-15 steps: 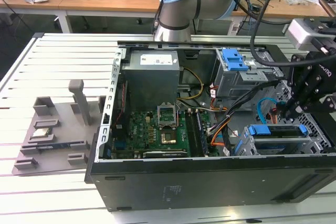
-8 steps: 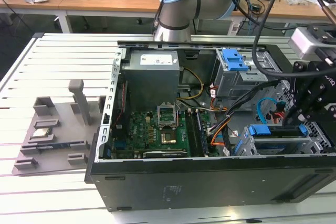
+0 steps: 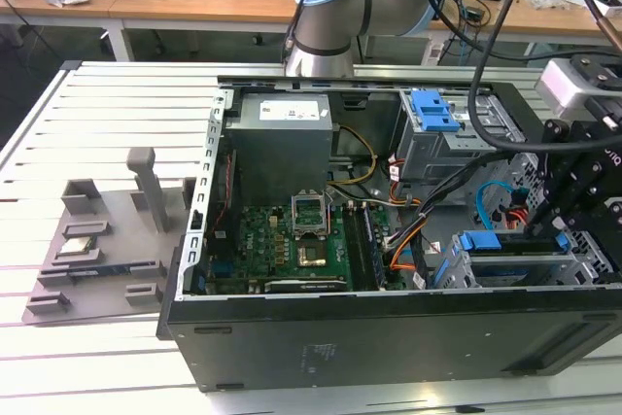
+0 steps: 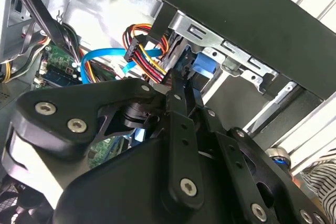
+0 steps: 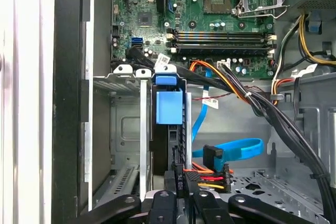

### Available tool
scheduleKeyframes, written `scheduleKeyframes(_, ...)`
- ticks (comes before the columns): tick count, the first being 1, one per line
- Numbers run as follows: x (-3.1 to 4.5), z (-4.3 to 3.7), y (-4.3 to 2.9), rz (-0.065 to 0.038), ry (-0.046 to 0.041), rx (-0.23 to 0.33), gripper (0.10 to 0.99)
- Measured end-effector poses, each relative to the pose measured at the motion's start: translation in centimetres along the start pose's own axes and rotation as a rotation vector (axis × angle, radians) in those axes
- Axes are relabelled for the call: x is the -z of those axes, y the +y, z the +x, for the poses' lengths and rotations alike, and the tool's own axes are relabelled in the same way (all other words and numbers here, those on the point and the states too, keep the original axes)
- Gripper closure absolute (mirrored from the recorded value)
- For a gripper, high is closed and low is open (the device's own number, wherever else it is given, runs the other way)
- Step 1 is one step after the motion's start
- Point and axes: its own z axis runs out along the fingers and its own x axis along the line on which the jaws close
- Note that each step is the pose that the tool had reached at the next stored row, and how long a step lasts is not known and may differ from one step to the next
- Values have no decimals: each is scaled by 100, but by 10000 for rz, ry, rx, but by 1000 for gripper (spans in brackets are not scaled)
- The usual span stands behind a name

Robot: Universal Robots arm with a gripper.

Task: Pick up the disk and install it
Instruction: 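Insert the first disk wire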

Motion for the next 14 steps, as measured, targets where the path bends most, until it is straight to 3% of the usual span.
scheduleKeyframes(14, -44, 4, -41, 0, -4, 1, 898)
